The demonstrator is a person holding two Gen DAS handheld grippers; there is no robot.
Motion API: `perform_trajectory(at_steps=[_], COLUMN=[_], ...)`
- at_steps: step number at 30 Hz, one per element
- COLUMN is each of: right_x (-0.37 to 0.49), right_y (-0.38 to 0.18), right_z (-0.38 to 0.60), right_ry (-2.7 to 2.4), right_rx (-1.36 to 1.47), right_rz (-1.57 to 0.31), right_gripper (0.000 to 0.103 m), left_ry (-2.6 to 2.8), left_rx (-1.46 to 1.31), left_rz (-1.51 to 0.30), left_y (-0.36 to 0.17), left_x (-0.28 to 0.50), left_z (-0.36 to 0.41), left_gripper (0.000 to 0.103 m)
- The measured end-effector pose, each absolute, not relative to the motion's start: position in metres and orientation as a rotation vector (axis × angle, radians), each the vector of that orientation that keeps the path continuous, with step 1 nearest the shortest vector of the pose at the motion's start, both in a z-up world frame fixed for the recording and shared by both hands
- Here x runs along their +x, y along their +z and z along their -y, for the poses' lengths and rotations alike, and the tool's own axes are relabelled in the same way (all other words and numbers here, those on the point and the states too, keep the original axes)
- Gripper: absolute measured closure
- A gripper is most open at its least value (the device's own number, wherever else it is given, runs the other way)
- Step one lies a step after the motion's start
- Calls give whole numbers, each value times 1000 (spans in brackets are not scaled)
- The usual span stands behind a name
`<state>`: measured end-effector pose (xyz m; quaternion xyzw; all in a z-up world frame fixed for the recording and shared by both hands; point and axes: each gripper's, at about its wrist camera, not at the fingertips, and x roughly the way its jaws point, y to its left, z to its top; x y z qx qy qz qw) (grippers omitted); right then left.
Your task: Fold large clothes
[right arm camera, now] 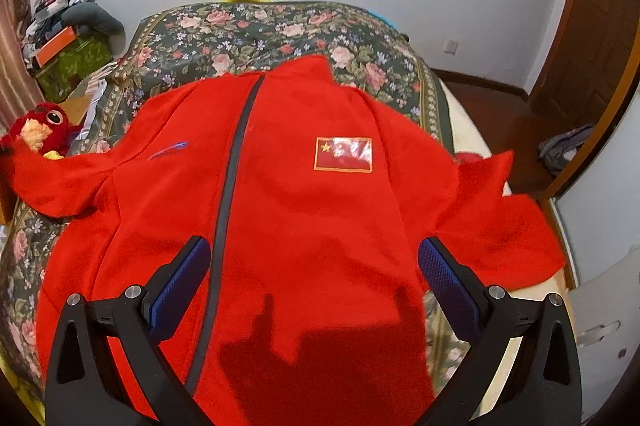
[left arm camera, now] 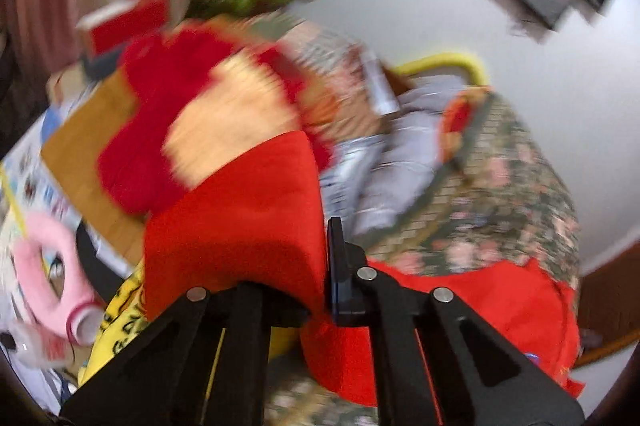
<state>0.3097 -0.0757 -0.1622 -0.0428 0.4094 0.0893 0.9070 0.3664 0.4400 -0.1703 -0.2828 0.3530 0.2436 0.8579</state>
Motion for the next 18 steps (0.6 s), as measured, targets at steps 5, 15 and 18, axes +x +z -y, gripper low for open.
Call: perform_trajectory(at_steps=[5, 15, 18], right_x=[312, 318, 318], right_y=[-156, -166, -170], right_z=[84, 109, 118], right_ry=[185, 208, 218], right_rx=[-118, -115, -106], right_rz=[-807, -809, -811], right_gripper=[0, 0, 0], left_ry=[358, 48, -32], left_rx=[-430, -117, -69], left_rz=[-653, -615, -660], left_y=[-102, -56, -71], left_x=[397, 458, 470], left_z=[-363, -162, -110], left_gripper=[97, 97, 97])
